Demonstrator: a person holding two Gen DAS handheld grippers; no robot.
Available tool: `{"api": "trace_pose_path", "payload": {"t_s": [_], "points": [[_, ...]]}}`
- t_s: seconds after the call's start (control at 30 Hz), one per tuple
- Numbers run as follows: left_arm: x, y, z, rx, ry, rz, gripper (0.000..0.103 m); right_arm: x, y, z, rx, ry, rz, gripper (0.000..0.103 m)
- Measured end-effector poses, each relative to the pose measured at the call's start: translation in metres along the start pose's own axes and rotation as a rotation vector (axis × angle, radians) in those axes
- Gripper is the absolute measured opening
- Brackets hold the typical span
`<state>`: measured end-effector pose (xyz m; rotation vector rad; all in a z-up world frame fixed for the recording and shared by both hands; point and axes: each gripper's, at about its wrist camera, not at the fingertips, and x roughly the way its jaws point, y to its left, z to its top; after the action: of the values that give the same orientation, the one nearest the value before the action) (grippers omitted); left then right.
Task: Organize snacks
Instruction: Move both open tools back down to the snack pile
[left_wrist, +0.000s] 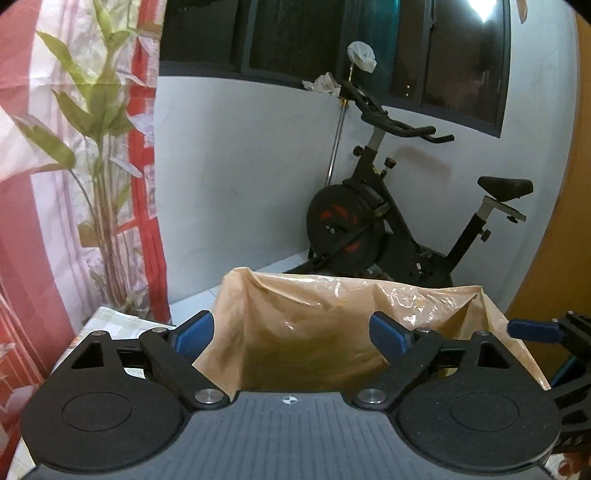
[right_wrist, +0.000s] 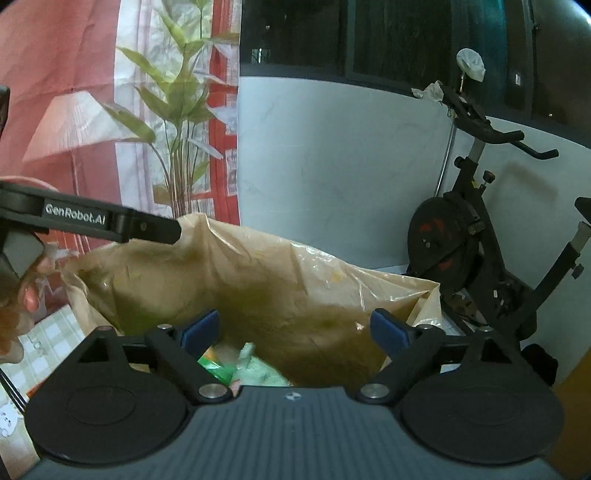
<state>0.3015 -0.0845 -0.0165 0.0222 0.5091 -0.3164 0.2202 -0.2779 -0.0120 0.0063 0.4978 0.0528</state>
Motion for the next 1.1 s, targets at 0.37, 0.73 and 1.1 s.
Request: {"api": "trace_pose_path", "payload": {"t_s": [0.37, 0.73, 1.1], "points": [[-0.072, 0.051, -0.027, -0.046, -0.02, 0.048, 0.093, -0.062, 0.021, -0.011, 0.011, -0.112, 0.081, 0.091], [-0.087, 0.064, -0.087, -0.085, 0.047, 0.065, 0.092, -0.091, 0.048, -0.054, 0.032, -0.156, 0.033, 0.091], [-0.077, 0.069, -0.122, -0.119, 0.102, 0.066, 0.092, -0.089, 0.05, -0.105, 0.02, -0.052, 0.007, 0.091]]}}
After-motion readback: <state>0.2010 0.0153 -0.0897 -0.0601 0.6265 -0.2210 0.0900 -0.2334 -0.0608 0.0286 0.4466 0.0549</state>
